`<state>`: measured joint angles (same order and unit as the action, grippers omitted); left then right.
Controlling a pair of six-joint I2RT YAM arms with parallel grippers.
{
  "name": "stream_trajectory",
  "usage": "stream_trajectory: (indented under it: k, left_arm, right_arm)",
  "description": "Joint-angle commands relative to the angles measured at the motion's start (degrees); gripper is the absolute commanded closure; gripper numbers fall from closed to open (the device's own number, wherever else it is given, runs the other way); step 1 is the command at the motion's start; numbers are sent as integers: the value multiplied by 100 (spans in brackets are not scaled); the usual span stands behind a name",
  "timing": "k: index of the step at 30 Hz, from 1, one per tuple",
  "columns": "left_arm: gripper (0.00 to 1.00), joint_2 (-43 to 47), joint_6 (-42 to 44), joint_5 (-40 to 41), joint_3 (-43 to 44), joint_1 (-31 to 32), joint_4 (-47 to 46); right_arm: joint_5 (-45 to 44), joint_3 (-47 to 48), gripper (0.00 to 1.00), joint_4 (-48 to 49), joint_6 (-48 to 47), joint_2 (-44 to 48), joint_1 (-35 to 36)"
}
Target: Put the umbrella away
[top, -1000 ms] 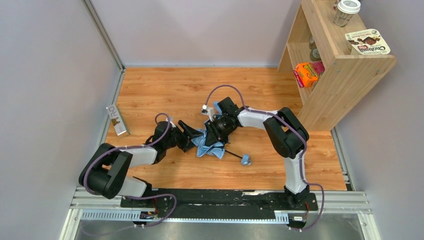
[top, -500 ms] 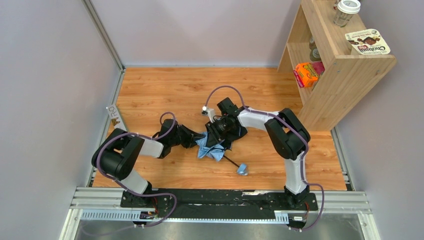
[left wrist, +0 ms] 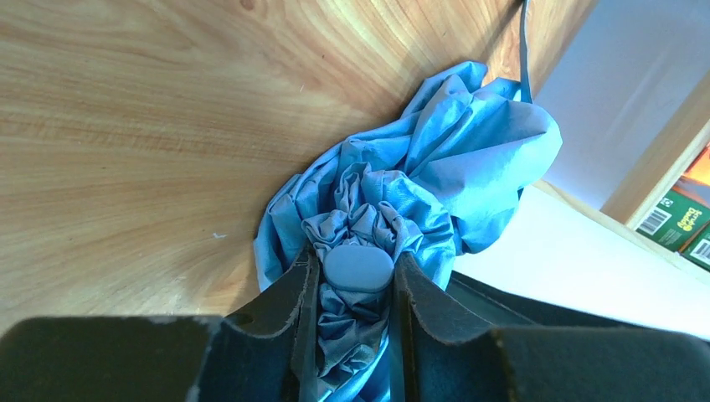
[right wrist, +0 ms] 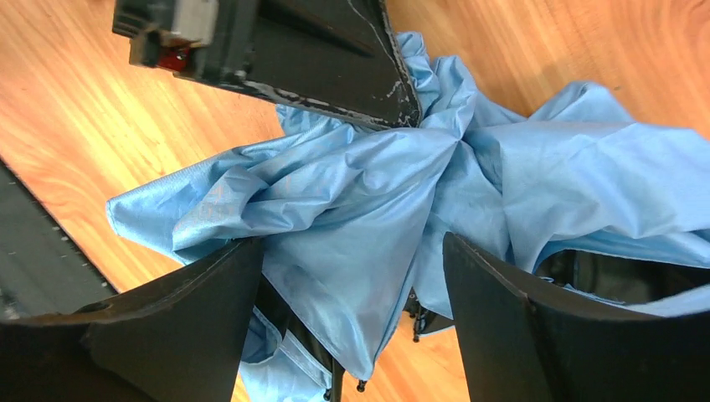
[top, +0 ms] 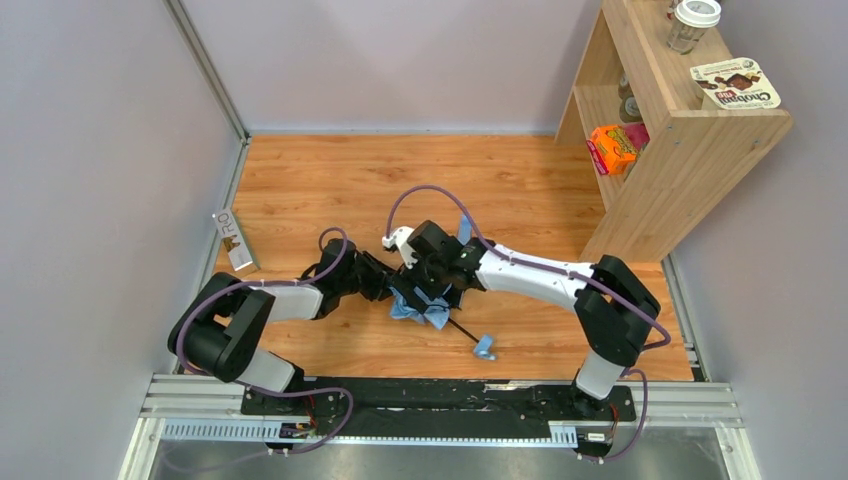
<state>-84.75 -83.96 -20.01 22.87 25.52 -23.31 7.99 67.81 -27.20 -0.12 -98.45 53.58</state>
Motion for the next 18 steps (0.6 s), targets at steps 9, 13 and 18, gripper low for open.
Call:
stream_trajectory:
  k: [9,13,18]
  left_arm:
    - [100,11,-6,190,226,6,775]
    - [100,46,-181,50,226,-3,889]
    - [100,-76,-506,-372,200,-47,654]
  right_arm:
    - [-492,31,17,224,-287,-121,812]
    - [-518,-66,17,250,-576,-393,803]
    - [-332,-5,18,22,-893,-753,847]
